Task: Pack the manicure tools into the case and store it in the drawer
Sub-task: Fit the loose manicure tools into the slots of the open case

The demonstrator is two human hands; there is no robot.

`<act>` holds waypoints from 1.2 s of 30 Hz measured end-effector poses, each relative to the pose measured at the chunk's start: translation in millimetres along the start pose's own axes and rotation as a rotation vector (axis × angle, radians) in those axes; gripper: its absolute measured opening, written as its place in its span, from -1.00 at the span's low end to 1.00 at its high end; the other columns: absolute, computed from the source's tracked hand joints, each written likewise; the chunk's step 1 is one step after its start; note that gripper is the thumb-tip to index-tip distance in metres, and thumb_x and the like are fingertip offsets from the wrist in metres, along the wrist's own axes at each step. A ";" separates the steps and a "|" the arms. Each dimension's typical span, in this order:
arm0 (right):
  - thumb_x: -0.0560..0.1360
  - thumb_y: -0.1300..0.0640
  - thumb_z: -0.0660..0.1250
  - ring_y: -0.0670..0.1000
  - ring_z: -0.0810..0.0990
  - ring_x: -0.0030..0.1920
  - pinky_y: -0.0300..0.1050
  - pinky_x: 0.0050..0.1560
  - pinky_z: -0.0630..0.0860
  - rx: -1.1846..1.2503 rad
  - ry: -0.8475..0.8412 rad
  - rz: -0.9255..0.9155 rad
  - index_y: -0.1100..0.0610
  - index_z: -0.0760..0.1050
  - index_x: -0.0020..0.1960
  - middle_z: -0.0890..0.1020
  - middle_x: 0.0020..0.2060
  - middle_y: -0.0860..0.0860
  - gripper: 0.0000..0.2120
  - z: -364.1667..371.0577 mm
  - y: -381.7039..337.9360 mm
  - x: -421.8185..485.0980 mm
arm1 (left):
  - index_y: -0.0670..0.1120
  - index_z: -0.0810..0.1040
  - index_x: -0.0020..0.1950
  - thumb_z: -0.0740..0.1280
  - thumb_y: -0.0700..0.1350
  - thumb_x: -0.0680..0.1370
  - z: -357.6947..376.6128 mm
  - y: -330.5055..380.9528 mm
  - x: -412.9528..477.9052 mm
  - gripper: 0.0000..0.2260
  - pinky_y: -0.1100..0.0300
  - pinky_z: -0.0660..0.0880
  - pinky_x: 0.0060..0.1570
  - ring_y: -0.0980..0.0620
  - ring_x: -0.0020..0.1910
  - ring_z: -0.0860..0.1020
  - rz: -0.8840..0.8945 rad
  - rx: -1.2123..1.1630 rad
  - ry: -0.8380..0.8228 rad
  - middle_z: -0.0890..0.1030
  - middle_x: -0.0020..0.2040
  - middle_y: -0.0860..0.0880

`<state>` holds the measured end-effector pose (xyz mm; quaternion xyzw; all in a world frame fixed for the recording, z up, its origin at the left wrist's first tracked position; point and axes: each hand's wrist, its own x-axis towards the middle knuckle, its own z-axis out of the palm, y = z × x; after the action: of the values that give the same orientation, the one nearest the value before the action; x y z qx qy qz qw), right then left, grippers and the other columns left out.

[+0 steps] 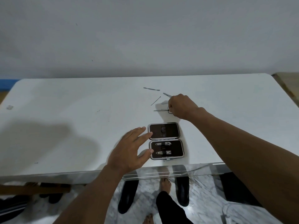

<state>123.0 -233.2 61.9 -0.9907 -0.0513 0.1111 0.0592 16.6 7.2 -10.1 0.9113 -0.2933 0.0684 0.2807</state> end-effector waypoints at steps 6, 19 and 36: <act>0.48 0.24 0.24 0.20 0.48 -0.25 -0.08 -0.22 0.39 -0.096 -0.031 -0.026 0.17 0.35 -0.20 0.62 -0.10 0.26 -0.90 0.4 -6.1 -9.9 | -0.02 0.49 0.36 0.31 0.14 0.48 -0.5 0.1 -1.0 -0.52 0.19 0.23 0.39 0.03 0.38 0.37 -0.010 0.007 -0.015 0.47 0.38 -0.05; 0.40 0.17 0.31 0.23 0.60 -0.19 0.03 -0.15 0.59 -0.038 0.061 -0.038 0.21 0.56 -0.19 0.65 -0.20 0.16 -0.89 -2.9 -0.2 -72.1 | 0.00 0.45 0.40 0.22 0.20 0.50 -1.3 3.5 -3.9 -0.48 0.08 0.26 0.38 -0.04 0.40 0.35 -0.040 0.040 -0.066 0.45 0.40 -0.07; 0.40 0.11 0.31 0.22 0.59 -0.20 -0.09 -0.24 0.47 -0.165 -0.035 -0.098 0.17 0.58 -0.14 0.65 -0.18 0.14 -0.85 8.8 -1.3 -144.5 | 0.03 0.39 0.44 0.19 0.22 0.53 4.7 -1.4 -5.4 -0.48 0.03 0.29 0.39 -0.01 0.43 0.31 -0.053 0.076 -0.071 0.40 0.44 -0.04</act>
<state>-19.3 -247.5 84.5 -0.9864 -0.1097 0.1207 -0.0182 12.7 8.2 -16.2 0.9306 -0.2761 0.0395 0.2369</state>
